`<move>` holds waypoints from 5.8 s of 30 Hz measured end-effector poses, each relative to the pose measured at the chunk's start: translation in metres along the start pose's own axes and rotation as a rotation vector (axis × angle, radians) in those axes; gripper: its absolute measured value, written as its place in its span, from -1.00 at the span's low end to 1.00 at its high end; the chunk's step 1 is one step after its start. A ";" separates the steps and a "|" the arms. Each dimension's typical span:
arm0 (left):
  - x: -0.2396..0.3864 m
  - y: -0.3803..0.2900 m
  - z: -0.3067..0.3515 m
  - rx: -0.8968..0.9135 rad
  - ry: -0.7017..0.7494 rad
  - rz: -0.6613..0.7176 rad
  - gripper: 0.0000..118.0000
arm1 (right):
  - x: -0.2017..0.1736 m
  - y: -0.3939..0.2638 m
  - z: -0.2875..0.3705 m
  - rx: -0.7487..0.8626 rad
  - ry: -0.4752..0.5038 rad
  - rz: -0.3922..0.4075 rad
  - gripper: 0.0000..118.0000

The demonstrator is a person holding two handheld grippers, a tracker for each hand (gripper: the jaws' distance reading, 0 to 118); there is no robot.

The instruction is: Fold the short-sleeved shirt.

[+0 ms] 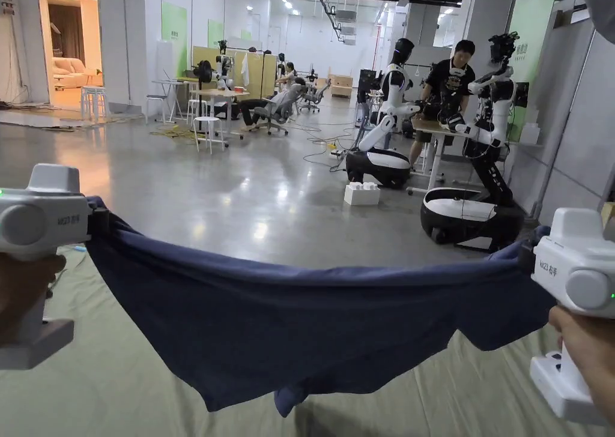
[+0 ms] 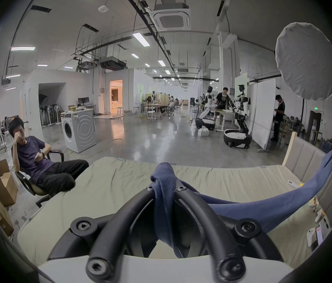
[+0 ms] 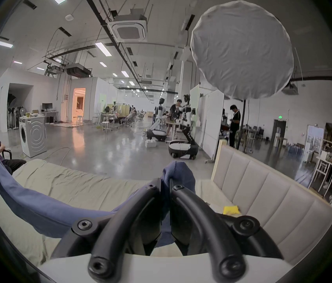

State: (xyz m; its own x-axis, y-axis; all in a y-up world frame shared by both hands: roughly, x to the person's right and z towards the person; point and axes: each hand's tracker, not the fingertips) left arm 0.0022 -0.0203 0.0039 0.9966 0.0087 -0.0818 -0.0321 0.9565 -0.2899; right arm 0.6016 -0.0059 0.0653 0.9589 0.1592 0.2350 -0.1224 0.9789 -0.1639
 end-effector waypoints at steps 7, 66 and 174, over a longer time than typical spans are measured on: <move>-0.014 -0.086 0.014 -0.092 -0.035 0.008 -0.84 | 0.008 -0.080 0.029 -0.096 0.020 0.020 -0.89; 0.121 -0.234 0.180 0.131 -0.106 -0.044 -0.95 | -0.130 -0.193 0.202 0.135 0.109 -0.028 -0.99; 0.040 -0.042 0.097 -0.043 -0.059 0.019 -0.85 | 0.008 0.016 0.057 0.016 0.136 -0.037 -0.93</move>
State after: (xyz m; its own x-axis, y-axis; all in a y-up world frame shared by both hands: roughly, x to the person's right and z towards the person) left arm 0.0509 -0.0316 0.1052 0.9985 0.0451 -0.0322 -0.0532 0.9428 -0.3292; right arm 0.5928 0.0185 0.1187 0.9885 0.1055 0.1086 -0.0896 0.9858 -0.1420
